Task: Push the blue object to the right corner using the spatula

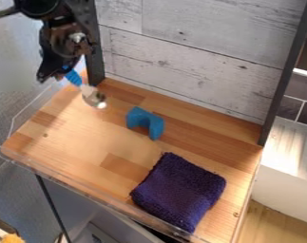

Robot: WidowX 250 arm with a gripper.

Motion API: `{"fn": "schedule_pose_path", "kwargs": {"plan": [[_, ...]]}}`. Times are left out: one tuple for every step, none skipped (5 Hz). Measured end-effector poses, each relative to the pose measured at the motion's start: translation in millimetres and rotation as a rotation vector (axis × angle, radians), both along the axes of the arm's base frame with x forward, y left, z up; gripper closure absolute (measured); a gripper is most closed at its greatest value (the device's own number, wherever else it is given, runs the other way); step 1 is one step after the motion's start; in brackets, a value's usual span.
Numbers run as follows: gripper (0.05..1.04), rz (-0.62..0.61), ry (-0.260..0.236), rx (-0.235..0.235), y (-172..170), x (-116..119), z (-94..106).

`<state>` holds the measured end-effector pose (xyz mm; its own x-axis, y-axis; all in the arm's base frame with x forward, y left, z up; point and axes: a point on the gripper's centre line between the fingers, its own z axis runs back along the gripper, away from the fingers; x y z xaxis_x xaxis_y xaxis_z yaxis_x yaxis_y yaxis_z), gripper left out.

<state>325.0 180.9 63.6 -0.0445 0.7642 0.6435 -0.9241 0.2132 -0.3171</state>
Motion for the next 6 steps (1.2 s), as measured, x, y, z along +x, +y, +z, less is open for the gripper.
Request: {"fn": "schedule_pose_path", "kwargs": {"plan": [[0.675, 0.024, -0.023, -0.009, 3, 8, -6.0], [0.675, 0.065, -0.039, -0.017, 6, 17, -14.3], [0.675, 0.070, -0.037, -0.023, 3, 25, -27.0], [0.675, 0.072, -0.017, -0.008, -1, 33, -37.0], [0.675, 0.052, -0.010, -0.007, -10, 36, -41.2], [0.675, 0.034, 0.009, -0.012, -20, 38, -53.0]]}}
